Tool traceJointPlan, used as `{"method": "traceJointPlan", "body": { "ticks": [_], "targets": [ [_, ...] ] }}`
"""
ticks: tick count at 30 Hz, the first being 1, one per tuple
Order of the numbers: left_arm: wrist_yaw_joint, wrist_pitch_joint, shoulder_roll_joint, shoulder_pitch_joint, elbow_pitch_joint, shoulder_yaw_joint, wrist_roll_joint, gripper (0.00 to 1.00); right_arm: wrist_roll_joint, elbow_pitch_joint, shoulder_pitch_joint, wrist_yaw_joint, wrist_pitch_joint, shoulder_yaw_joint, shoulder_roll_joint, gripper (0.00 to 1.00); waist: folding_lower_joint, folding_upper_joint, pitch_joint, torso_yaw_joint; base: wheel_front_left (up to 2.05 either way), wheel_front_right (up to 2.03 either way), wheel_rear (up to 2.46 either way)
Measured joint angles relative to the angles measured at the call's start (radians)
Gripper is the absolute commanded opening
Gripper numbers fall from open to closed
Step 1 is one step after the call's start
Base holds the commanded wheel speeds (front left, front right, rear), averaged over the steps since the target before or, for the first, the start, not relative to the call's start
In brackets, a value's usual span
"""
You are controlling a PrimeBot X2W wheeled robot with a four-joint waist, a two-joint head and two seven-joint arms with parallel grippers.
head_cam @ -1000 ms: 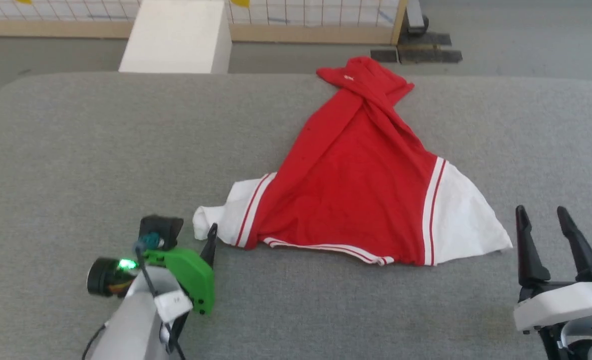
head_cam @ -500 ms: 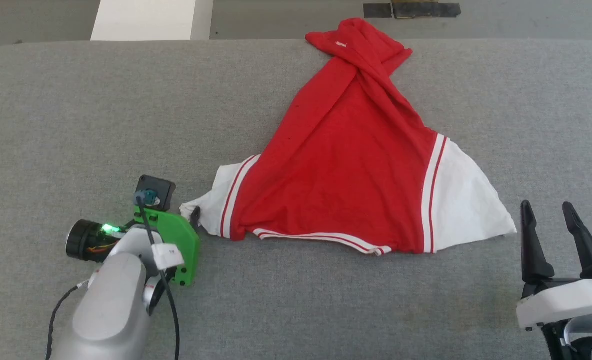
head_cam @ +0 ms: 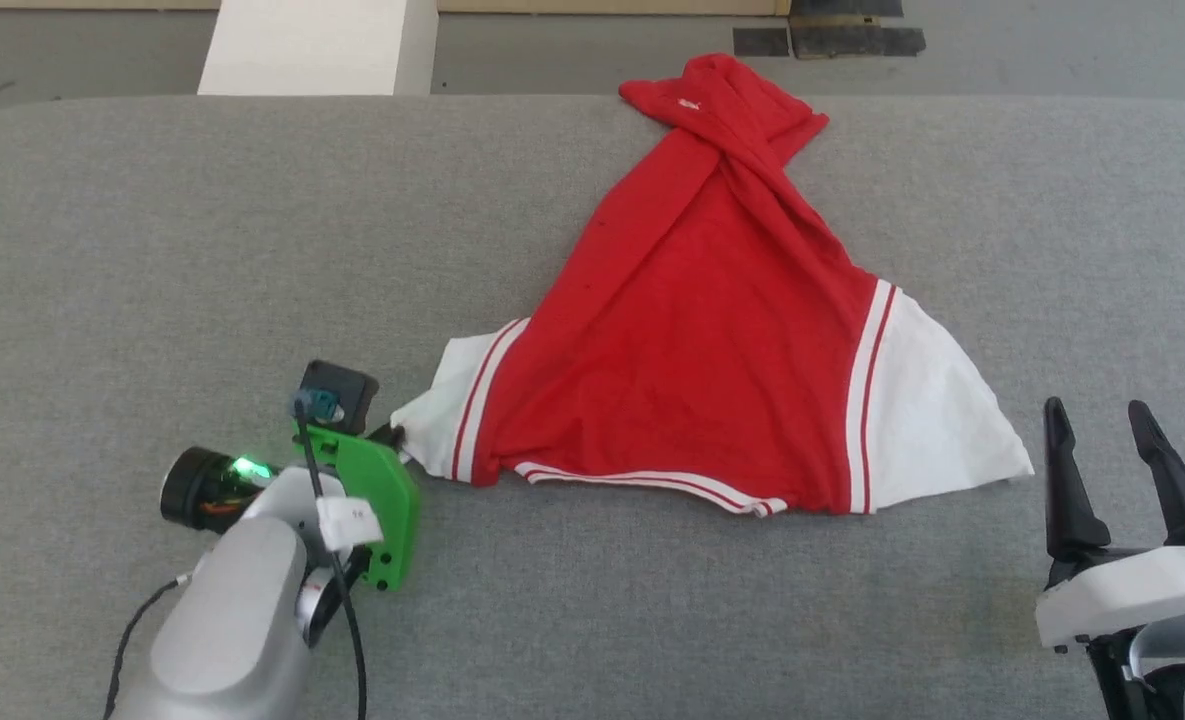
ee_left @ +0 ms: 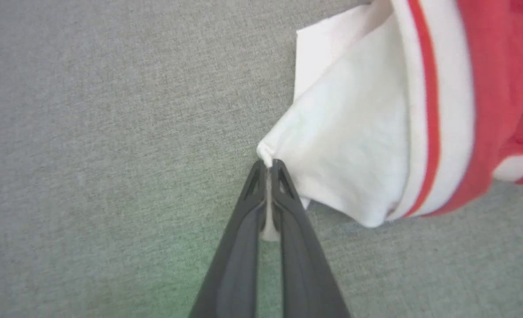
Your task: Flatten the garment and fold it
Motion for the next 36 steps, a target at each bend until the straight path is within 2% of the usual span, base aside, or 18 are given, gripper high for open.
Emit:
{"method": "traceJointPlan", "body": {
  "ticks": [5,11,14,17,22,29,31,36],
  "targets": [
    [0.052,-0.154,-0.002,0.049,-0.057,0.022,0.005,0.0,0.0,0.01,0.008,0.0,0.093,0.016,-0.037,1.0,0.0,0.0,-0.034,0.015,0.0,0.0,0.0],
    [0.117,-0.328,-0.017,0.106,-0.193,0.035,0.023,0.0,0.009,0.053,0.027,0.0,0.321,0.0,-0.1,1.0,0.0,0.0,-0.057,0.057,0.0,0.0,0.0],
    [0.136,-0.384,-0.022,0.132,-0.255,0.032,0.036,0.0,0.02,0.072,0.009,0.0,0.418,-0.027,-0.107,1.0,0.0,0.0,-0.057,0.08,0.0,0.0,0.0],
    [0.155,-0.428,-0.023,0.152,-0.302,0.032,0.054,0.0,0.015,0.107,-0.038,0.0,0.513,-0.04,-0.113,1.0,0.0,0.0,-0.05,0.1,0.0,0.0,0.0],
    [0.156,-0.448,-0.025,0.17,-0.33,0.02,0.055,0.0,-0.031,0.178,-0.122,0.0,0.604,-0.044,-0.117,1.0,0.0,0.0,-0.032,0.129,0.0,0.0,0.0],
    [0.156,-0.448,-0.033,0.172,-0.333,-0.003,0.055,0.0,-0.118,0.295,-0.174,0.0,0.621,-0.041,-0.126,1.0,0.0,0.0,-0.005,0.161,0.0,0.0,0.0],
    [0.156,-0.455,-0.033,0.172,-0.329,-0.004,0.055,0.0,-0.124,0.316,-0.185,0.0,0.621,-0.028,-0.136,0.0,0.0,0.0,-0.001,0.168,0.0,0.0,0.0],
    [0.156,-0.467,-0.027,0.173,-0.305,0.0,0.055,0.0,-0.109,0.333,-0.19,0.0,0.584,0.009,-0.144,0.0,0.0001,0.0,-0.014,0.169,0.0,0.0,0.0]
  ]
}}
